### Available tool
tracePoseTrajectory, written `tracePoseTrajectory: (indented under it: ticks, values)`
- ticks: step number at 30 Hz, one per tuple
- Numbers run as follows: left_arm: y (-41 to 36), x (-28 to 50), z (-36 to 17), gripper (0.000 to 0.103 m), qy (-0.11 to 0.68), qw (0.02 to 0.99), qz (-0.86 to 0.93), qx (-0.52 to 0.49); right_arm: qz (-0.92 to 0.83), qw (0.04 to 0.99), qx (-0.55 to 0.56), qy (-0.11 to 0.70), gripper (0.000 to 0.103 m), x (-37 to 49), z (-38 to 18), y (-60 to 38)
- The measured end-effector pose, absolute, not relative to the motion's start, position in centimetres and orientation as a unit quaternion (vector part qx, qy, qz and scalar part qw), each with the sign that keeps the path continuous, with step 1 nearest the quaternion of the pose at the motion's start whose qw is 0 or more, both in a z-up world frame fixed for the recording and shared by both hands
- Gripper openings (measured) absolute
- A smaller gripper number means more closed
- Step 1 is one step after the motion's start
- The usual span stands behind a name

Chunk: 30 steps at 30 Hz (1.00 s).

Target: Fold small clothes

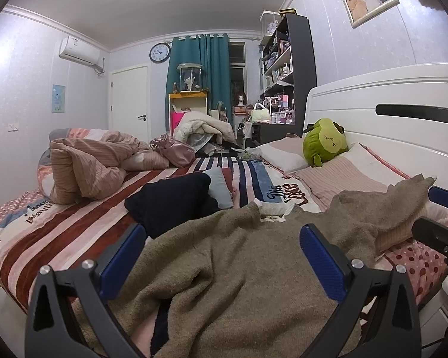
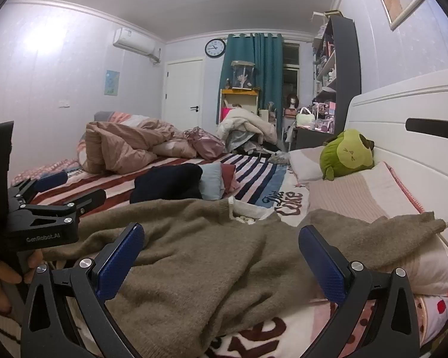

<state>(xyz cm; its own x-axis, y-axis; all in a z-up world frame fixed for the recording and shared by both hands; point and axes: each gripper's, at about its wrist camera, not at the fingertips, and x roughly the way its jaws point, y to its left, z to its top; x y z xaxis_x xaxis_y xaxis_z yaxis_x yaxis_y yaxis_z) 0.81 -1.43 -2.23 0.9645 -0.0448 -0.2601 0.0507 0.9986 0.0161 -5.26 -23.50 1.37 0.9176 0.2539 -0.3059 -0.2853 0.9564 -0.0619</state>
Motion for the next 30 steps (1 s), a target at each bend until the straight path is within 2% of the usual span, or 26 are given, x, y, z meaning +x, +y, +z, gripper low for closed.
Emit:
tracePoseTrajectory:
  ticks: [30]
  values:
    - [-0.5,1.3,-2.6,0.102,0.151,0.988,-0.020,0.006,0.140,0.978,-0.045,0.149,0.103,-5.2,1.4,-23.4]
